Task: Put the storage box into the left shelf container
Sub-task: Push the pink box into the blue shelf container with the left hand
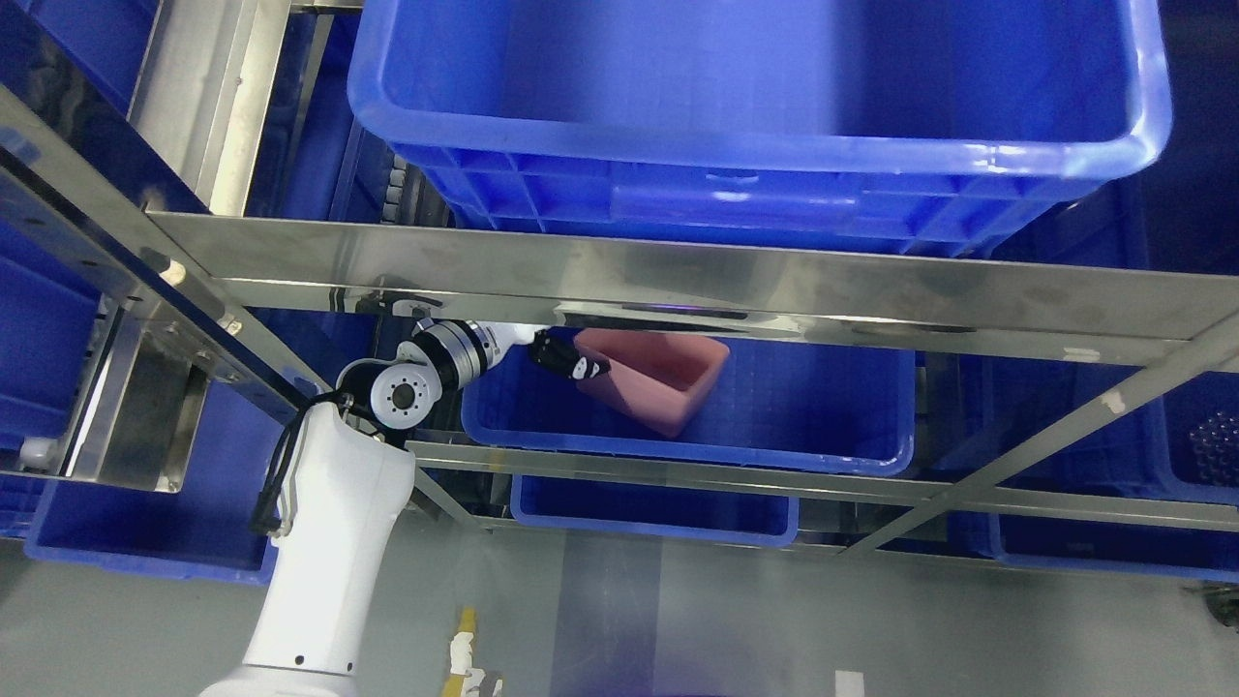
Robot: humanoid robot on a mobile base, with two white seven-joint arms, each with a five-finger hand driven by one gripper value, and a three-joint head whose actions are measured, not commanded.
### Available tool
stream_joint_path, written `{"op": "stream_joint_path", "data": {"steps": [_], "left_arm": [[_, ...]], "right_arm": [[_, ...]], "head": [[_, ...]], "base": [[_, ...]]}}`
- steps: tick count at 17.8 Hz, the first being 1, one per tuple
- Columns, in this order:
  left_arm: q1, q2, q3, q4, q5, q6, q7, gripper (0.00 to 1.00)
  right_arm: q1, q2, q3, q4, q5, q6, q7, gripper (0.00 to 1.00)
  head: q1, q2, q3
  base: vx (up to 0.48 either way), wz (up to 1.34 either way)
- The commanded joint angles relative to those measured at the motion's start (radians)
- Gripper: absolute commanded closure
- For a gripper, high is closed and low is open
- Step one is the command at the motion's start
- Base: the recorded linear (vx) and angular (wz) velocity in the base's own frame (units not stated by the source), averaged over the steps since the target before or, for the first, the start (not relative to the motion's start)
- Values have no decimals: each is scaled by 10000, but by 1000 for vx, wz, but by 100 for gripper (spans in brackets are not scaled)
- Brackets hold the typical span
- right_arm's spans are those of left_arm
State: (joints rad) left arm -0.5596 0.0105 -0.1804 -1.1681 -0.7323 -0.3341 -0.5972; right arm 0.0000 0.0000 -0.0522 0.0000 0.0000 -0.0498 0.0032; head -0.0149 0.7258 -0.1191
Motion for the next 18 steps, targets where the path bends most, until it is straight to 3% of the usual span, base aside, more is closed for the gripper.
{"op": "stream_joint_path", "data": {"steps": [1,3,7,9,14,18], "left_arm": [[392,70,40,-342,3224,546,2254,1],[1066,70,-98,-1337,5029,1252,3084,0],[3045,70,-405,-3470,6995,1377,5048,0],[3889,70,-405,-4514,7842,1515,5175,0],[5624,70,-390,-5147,7968,1273,5144,0],[5673,70,-298,-5147,7968,1209,5144,0]], "right_arm": [[-46,-174,0,-174,-215,7,-47,0],[-46,-174,0,-174,-215,7,-62,0],[-31,-174,0,-174,-215,7,-62,0],[-46,-174,0,-174,-215,7,-47,0],[-31,-174,0,-174,-215,7,-62,0],[-46,-174,0,-174,-215,7,-62,0]], "head": [[0,0,0],[0,0,0],[0,0,0],[0,-1,0],[0,-1,0],[0,-1,0]], "base": [[0,0],[0,0],[0,0],[0,0],[0,0],[0,0]]}}
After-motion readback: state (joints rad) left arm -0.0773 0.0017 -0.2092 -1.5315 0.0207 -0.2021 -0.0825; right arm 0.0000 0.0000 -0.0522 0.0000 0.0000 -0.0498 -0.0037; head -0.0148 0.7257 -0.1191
